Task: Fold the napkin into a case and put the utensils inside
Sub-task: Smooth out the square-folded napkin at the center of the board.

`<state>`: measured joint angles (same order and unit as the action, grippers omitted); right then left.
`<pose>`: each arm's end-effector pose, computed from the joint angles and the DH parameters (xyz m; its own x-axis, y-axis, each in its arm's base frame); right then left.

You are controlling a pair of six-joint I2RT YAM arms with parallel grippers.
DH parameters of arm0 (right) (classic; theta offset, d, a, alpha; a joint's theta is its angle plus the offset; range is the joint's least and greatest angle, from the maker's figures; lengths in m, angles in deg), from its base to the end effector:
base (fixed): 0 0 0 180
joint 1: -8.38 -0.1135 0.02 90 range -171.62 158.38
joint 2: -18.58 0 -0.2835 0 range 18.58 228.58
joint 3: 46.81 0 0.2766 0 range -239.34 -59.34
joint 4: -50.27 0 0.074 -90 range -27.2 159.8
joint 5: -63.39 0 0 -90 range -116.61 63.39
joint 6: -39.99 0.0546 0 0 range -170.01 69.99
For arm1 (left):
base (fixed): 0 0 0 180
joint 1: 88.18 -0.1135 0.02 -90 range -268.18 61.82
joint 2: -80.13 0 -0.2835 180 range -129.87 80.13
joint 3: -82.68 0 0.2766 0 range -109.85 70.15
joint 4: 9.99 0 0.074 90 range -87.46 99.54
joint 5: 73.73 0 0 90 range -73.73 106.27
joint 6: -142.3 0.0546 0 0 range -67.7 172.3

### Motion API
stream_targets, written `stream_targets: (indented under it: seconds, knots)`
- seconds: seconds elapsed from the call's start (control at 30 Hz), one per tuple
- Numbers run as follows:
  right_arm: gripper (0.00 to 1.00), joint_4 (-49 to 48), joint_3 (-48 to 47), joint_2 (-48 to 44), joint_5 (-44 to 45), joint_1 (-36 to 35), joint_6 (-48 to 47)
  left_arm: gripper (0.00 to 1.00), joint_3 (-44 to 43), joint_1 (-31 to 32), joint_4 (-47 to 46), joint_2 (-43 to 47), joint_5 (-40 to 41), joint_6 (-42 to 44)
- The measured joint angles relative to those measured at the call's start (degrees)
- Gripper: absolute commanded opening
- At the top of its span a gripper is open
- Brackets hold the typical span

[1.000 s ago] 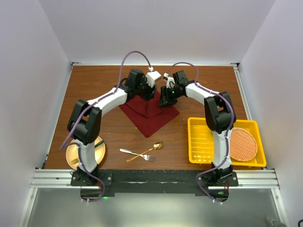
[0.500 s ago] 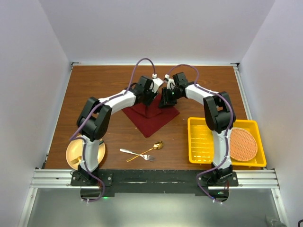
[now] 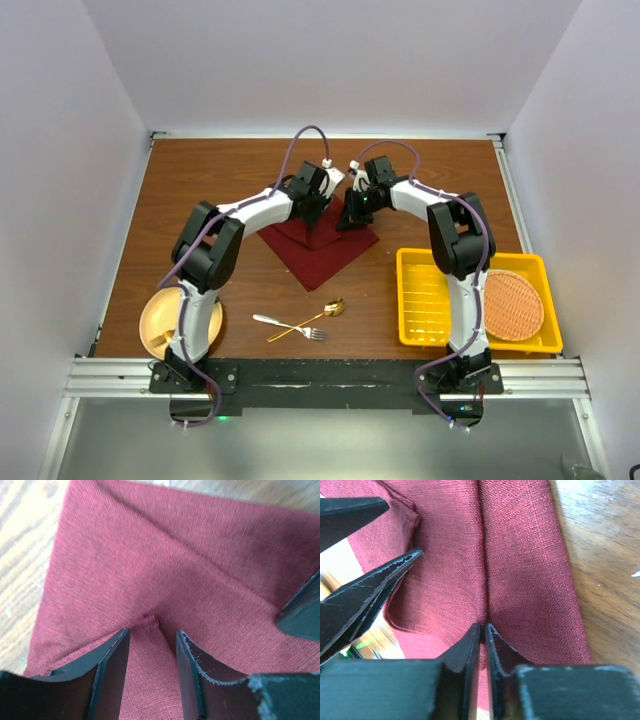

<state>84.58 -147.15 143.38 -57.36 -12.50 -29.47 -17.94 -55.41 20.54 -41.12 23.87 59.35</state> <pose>0.4537 0.2030 0.1284 -0.9425 -0.0368 -0.3321 -0.2385 0.7704 0.5913 0.4296 -0.2680 0.1586 -0.5927 0.5262 -0.6098 0.5436 0.8200 0.1792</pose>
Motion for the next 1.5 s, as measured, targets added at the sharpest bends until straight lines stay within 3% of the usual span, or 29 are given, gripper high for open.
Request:
stream_targets:
  seconds: [0.17,0.4,0.5,0.67,0.77,0.9,1.0,1.2,1.33,1.5]
  knots:
    - [0.00,-0.3,0.0,0.4,-0.3,0.0,0.7,0.40,-0.6,0.0,1.8,-0.8,0.9,0.0]
    - [0.00,-0.4,0.0,0.4,-0.2,0.0,1.1,0.08,-0.2,0.0,4.2,0.0,3.1,0.0]
    - [0.00,-0.4,0.0,0.4,-0.2,0.0,1.1,0.07,3.6,0.0,4.3,4.6,3.1,-0.1]
    - [0.00,-0.3,-0.1,0.4,0.0,0.0,0.9,0.14,11.6,-0.3,6.1,18.4,1.8,-0.6]
    - [0.00,0.0,-0.2,0.4,0.2,0.0,0.5,0.30,16.0,-1.8,7.6,25.7,-1.7,-1.7]
    - [0.00,0.2,-0.4,0.4,0.2,0.0,-0.1,0.62,21.2,-5.9,9.7,31.1,-8.7,-1.9]
    - [0.00,0.5,-0.5,0.4,0.3,-0.1,-0.6,0.75,24.4,-11.5,11.4,34.3,-16.4,-0.9]
    - [0.00,0.8,-0.8,0.4,0.8,-0.1,-1.1,0.75,20.9,-18.5,9.9,34.3,-25.3,2.7]
    - [0.00,1.3,-1.2,0.5,1.2,-0.2,-1.1,0.75,5.6,-18.2,8.7,22.3,-32.2,4.2]
    - [0.00,1.3,-1.2,0.5,1.2,-0.2,-1.1,0.70,-7.9,-17.6,9.6,7.3,-34.4,4.5]
